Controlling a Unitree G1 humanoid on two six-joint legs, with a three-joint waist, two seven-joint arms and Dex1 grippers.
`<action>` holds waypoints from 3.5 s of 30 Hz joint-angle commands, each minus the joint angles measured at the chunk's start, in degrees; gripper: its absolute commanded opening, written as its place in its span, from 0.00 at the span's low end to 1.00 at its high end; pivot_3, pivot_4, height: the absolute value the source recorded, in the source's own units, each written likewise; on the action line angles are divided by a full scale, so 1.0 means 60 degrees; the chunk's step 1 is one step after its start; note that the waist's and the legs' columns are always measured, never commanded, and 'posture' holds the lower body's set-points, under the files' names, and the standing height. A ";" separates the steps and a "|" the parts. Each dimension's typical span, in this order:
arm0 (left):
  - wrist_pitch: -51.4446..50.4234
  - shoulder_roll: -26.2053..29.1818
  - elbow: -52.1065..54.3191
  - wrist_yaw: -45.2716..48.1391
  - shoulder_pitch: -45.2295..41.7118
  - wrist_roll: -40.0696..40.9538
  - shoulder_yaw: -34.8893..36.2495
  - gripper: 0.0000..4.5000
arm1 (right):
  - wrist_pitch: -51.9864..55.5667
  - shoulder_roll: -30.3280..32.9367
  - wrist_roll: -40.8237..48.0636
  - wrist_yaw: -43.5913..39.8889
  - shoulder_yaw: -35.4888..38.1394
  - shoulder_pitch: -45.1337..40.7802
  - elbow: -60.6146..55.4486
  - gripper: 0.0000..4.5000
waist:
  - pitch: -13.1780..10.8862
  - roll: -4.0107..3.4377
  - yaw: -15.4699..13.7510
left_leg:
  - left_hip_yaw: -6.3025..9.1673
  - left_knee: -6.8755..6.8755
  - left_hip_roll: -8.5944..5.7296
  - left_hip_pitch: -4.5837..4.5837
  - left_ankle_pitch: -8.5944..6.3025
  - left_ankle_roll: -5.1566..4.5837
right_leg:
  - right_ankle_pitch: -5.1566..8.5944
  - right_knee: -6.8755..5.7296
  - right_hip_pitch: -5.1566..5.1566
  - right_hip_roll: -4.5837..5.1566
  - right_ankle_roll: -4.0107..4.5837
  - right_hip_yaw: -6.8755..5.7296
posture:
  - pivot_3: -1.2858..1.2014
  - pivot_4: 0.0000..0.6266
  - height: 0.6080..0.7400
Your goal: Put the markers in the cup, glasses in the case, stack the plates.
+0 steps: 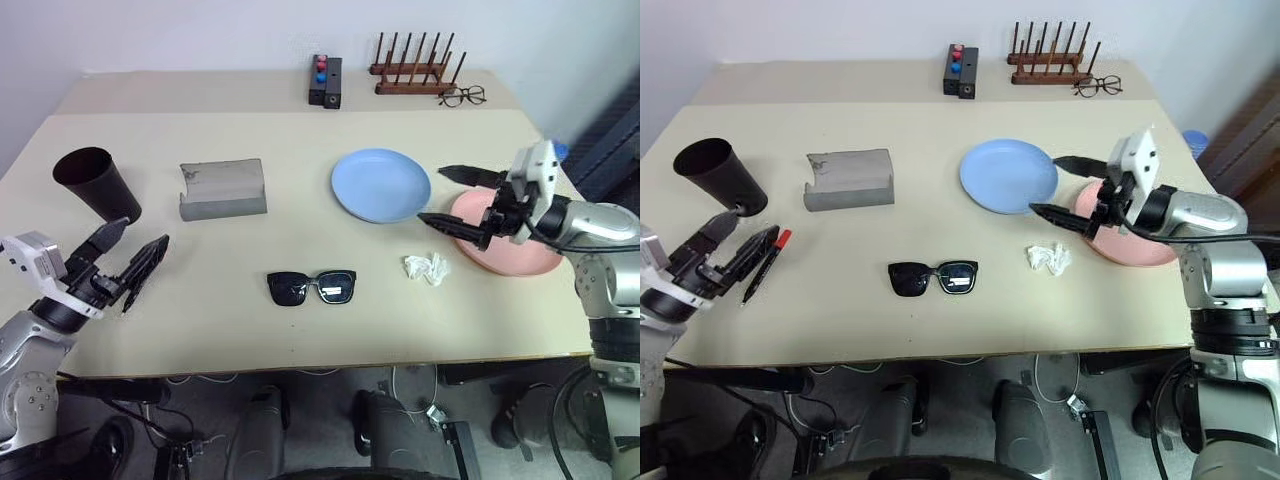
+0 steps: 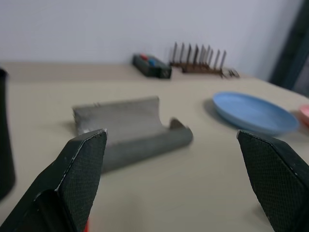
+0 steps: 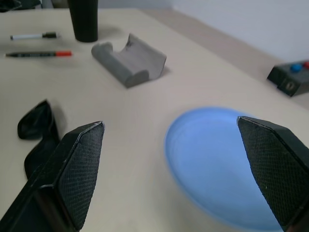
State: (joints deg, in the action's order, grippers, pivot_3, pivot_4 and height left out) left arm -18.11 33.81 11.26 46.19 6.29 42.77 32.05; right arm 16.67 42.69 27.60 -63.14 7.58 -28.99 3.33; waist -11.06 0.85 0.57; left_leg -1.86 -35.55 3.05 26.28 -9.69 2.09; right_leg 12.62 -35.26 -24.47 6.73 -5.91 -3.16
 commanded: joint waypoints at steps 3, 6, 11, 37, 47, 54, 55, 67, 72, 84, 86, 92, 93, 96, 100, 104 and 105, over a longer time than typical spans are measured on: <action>-0.1152 0.0776 -0.0290 -0.0312 0.0004 0.0365 0.0509 0.99 | 0.0060 -0.0628 0.0044 0.0518 -0.0394 -0.0138 -0.1316 1.00 | 0.0000 0.0000 0.0030 | 0.0006 0.0001 0.0007 0.0000 0.0000 0.0001 | 0.0001 -0.0014 -0.0009 -0.0007 0.0001 -0.0001 | 0.52 0.24 1.00; -0.1637 0.1269 -0.0043 -0.0636 0.0066 0.0483 0.1008 0.99 | 0.0005 -0.1333 -0.0141 0.0971 -0.1025 0.0208 -0.2160 1.00 | 0.0003 0.0005 0.0023 | 0.0005 0.0001 0.0007 0.0003 -0.0001 0.0001 | 0.0001 -0.0011 -0.0010 -0.0006 0.0001 -0.0001 | 0.52 0.24 1.00; -0.1894 0.2319 -0.0983 -0.0906 -0.0101 0.0059 0.1942 0.99 | -0.0098 -0.2921 -0.0785 0.2116 -0.2099 -0.0055 -0.2236 1.00 | 0.0002 0.0002 0.0025 | 0.0004 0.0004 0.0007 0.0005 -0.0008 0.0013 | 0.0000 -0.0009 -0.0015 -0.0005 0.0002 -0.0002 | 0.52 0.24 1.00; -0.5151 0.4848 -0.5691 -0.1507 -0.2856 -0.2198 -0.0162 0.99 | -0.1168 -0.4708 -0.2832 0.2753 -0.3939 -0.0784 -0.0746 1.00 | 0.0027 0.0043 0.0041 | -0.0010 0.0069 0.0008 0.0011 -0.0003 0.0053 | -0.0005 -0.0016 -0.0057 -0.0009 0.0002 -0.0003 | 0.52 0.24 1.00; -0.5689 0.5918 -0.9387 0.1172 -0.7384 -0.4564 -0.4723 0.99 | -0.1221 -0.4601 -0.2865 0.2766 -0.3653 -0.0973 -0.0677 1.00 | 0.0027 0.0048 0.0013 | -0.0009 0.0065 0.0007 0.0012 0.0026 0.0048 | -0.0023 -0.0042 -0.0061 -0.0023 -0.0037 -0.0003 | 0.52 0.24 1.00; -0.6258 0.5972 -0.9418 0.2725 -0.7946 -0.5469 -0.6333 0.99 | -0.1160 -0.4726 -0.2971 0.3039 -0.3719 -0.0578 -0.1064 1.00 | 0.0025 0.0050 0.0055 | -0.0007 0.0072 0.0012 0.0017 0.0028 0.0045 | -0.0021 -0.0048 -0.0072 -0.0025 -0.0039 -0.0003 | 0.52 0.24 1.00; -0.6265 0.5931 -0.9405 0.2857 -0.7909 -0.5537 -0.6429 0.99 | -0.1119 -0.4727 -0.2966 0.3061 -0.3737 -0.0477 -0.1204 1.00 | 0.0025 0.0050 0.0050 | -0.0007 0.0072 0.0013 0.0017 0.0028 0.0045 | -0.0021 -0.0048 -0.0073 -0.0025 -0.0039 -0.0002 | 0.52 0.24 1.00; -0.5683 0.5399 -1.0280 0.3493 -0.8538 -0.6723 -0.7280 0.35 | -0.0882 -0.4448 -0.2873 0.2996 -0.3462 -0.0743 -0.1124 1.00 | 0.0024 0.0051 0.0032 | -0.0003 0.0056 0.0012 0.0017 0.0030 0.0042 | -0.0005 -0.0062 -0.0070 -0.0023 -0.0012 -0.0001 | 0.52 0.24 1.00; -0.6036 0.5460 -0.9726 0.3408 -0.8241 -0.6596 -0.6840 0.01 | -0.0959 -0.4464 -0.2966 0.3031 -0.3586 -0.0530 -0.1253 1.00 | 0.0023 0.0050 0.0013 | -0.0003 0.0055 0.0011 0.0016 0.0030 0.0042 | -0.0004 -0.0066 -0.0067 -0.0019 -0.0017 -0.0001 | 0.52 0.24 1.00; -0.7336 0.6591 -0.4001 0.3555 -0.2529 -0.4783 -0.1639 0.01 | -0.1347 -0.4661 -0.3050 0.3128 -0.3581 -0.0620 -0.0954 1.00 | 0.0019 0.0044 0.0102 | -0.0006 0.0062 0.0021 0.0021 0.0030 0.0043 | 0.0006 -0.0106 -0.0106 -0.0014 0.0000 0.0007 | 0.52 0.24 1.00; -0.7035 0.5985 -0.2832 0.3163 -0.1268 -0.4839 -0.0018 0.01 | -0.1403 -0.4703 -0.3003 0.3085 -0.3572 -0.0683 -0.0859 1.00 | 0.0016 0.0040 0.0087 | -0.0004 0.0060 0.0023 0.0020 0.0032 0.0048 | 0.0017 -0.0121 -0.0114 -0.0010 0.0017 0.0003 | 0.52 0.24 1.00; -0.4143 0.3397 -0.0905 0.2997 -0.0898 -0.3326 0.3258 0.01 | -0.1604 -0.4800 -0.3003 0.2923 -0.3607 -0.0895 -0.0536 1.00 | 0.0025 0.0055 0.0019 | -0.0004 0.0056 0.0027 0.0018 0.0018 0.0076 | 0.0032 -0.0116 -0.0110 -0.0009 0.0047 -0.0004 | 0.52 0.24 1.00; -0.3748 0.3074 -0.0808 0.2840 -0.1086 -0.3079 0.3524 0.01 | -0.1642 -0.4811 -0.3014 0.2898 -0.3613 -0.0930 -0.0472 1.00 | 0.0025 0.0054 0.0019 | -0.0003 0.0054 0.0026 0.0019 0.0018 0.0075 | 0.0032 -0.0116 -0.0104 -0.0009 0.0047 -0.0004 | 0.52 0.24 1.00; -0.3263 0.2502 -0.0978 0.2119 -0.1803 -0.2470 0.3861 0.01 | -0.1756 -0.4864 -0.3038 0.2857 -0.3616 -0.1025 -0.0273 1.00 | 0.0024 0.0052 0.0030 | 0.0001 0.0051 0.0026 0.0015 0.0034 0.0054 | 0.0031 -0.0125 -0.0095 -0.0016 0.0045 -0.0005 | 0.52 0.24 1.00; -0.2002 0.2291 -0.1733 0.1312 -0.3349 -0.2039 0.3552 0.01 | -0.1912 -0.4917 -0.2838 0.2758 -0.3425 -0.1194 -0.0133 1.00 | 0.0028 0.0059 0.0004 | 0.0002 0.0047 0.0022 0.0001 0.0037 0.0052 | 0.0028 -0.0131 -0.0076 -0.0020 0.0038 -0.0004 | 0.52 0.24 1.00; -0.0681 0.2459 -0.3302 0.0964 -0.4774 -0.2179 0.2933 0.01 | -0.1673 -0.4824 -0.2091 0.2285 -0.3089 -0.1122 -0.0472 1.00 | 0.0031 0.0065 0.0031 | 0.0015 0.0034 0.0023 -0.0007 0.0040 0.0055 | 0.0017 -0.0131 -0.0052 -0.0028 0.0017 -0.0012 | 0.52 0.24 1.00; -0.0200 0.2472 -0.3591 0.0989 -0.4916 -0.2290 0.2802 0.01 | -0.1631 -0.4818 -0.2026 0.2253 -0.3073 -0.1110 -0.0520 1.00 | 0.0030 0.0063 0.0034 | 0.0011 0.0034 0.0022 -0.0016 0.0040 0.0055 | 0.0013 -0.0128 -0.0046 -0.0028 0.0009 -0.0010 | 0.52 0.24 1.00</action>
State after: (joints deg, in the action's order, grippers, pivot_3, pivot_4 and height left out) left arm -24.18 47.40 -8.18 52.35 -22.34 29.66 49.54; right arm 7.13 13.71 13.26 -48.93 -12.58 -34.77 3.04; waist -10.88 1.22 0.77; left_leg -1.80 -35.33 3.18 26.17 -9.45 2.42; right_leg 12.69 -36.04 -24.74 6.57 -5.89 -3.22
